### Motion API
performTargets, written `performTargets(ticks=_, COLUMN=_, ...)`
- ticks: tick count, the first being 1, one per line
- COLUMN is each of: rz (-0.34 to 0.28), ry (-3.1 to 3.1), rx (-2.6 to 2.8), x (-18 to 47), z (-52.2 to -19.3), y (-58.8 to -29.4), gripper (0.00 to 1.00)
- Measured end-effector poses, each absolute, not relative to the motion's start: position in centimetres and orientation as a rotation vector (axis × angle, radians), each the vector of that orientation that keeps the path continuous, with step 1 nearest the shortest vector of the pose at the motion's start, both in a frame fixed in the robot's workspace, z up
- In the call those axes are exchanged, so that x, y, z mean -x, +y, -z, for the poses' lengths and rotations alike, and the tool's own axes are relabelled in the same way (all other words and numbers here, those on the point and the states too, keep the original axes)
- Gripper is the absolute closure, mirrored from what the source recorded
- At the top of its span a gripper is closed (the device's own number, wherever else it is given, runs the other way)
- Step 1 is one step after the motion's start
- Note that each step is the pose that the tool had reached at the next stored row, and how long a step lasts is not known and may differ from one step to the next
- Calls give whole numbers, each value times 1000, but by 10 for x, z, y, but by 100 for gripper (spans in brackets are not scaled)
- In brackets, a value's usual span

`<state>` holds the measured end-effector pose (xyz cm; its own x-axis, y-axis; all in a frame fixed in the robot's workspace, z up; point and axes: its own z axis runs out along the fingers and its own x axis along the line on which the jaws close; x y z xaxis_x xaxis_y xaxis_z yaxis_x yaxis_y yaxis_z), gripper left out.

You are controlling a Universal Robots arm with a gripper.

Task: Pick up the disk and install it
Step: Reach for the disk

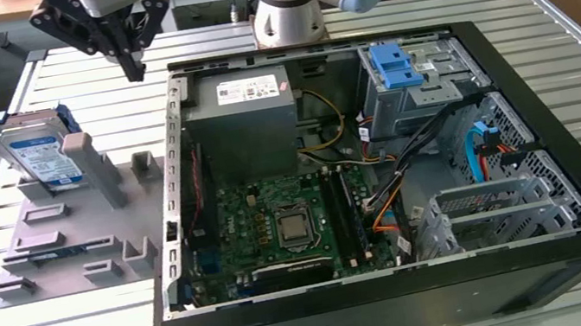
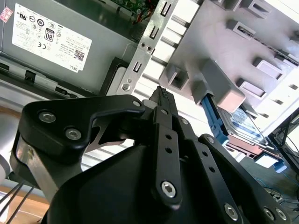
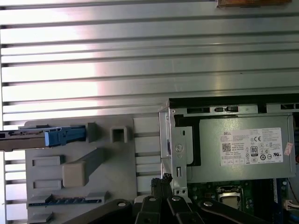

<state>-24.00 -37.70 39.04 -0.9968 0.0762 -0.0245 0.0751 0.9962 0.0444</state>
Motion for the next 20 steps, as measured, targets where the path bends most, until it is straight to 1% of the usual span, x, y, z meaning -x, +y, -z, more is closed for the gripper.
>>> performTargets(ticks=20, rz=-68, ry=3112, rx=-118, x=250, z=-390, y=-375, gripper=89)
